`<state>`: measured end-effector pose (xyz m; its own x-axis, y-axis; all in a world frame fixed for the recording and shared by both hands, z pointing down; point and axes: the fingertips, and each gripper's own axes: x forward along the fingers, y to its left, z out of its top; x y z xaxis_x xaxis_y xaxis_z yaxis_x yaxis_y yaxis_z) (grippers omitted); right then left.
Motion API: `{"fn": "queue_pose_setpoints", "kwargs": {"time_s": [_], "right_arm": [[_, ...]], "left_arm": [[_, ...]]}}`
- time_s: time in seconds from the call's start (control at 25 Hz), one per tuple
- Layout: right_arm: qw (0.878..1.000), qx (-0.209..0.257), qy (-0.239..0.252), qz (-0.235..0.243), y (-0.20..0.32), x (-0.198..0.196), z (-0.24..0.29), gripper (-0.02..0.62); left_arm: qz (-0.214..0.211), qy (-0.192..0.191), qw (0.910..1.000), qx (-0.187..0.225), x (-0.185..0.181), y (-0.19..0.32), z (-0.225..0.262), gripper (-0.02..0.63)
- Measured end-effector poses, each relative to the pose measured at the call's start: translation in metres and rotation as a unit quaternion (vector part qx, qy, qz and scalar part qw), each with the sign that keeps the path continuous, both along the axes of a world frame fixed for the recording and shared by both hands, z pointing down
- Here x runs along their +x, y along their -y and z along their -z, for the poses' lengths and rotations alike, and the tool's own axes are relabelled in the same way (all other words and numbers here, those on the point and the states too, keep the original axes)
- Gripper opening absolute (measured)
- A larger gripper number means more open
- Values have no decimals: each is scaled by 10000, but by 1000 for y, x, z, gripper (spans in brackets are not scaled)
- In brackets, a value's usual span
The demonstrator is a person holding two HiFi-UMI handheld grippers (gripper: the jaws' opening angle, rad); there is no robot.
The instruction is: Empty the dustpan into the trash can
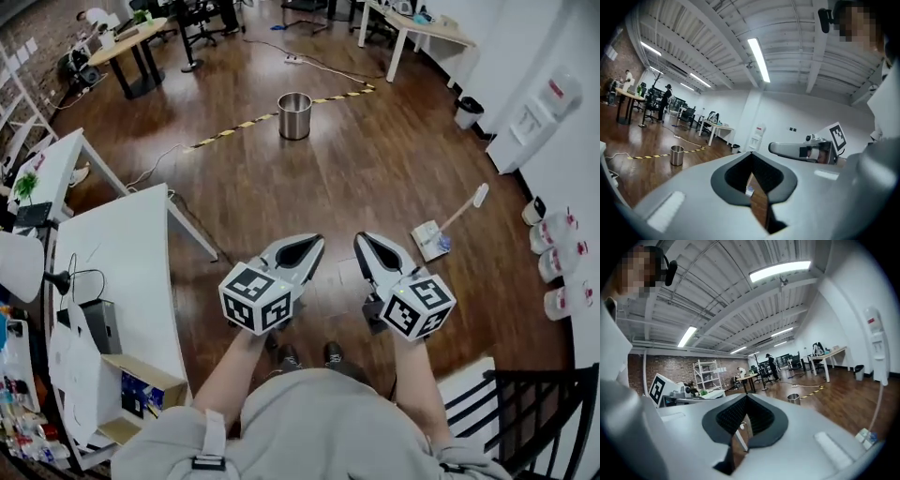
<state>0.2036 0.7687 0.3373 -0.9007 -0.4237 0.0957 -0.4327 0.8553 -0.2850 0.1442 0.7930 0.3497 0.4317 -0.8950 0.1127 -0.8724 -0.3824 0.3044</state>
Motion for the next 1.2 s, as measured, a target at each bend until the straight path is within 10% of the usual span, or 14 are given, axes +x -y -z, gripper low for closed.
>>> {"fn": "queue_pose_setpoints", "kwargs": {"time_s": [0.28, 0.76, 1.2], "right_arm": [[9932, -105, -23, -1159, 38, 116, -7, -2], [9780, 122, -258, -2065, 130, 314, -35, -2], [9689, -97, -299, -2455, 218, 371, -49, -2]], "left_arm": [[-1141, -60, 9933, -158, 111, 48, -12, -4], [-1830, 156, 9826, -262, 301, 138, -40, -3], [-2087, 220, 9771, -359, 350, 233, -42, -3]]}}
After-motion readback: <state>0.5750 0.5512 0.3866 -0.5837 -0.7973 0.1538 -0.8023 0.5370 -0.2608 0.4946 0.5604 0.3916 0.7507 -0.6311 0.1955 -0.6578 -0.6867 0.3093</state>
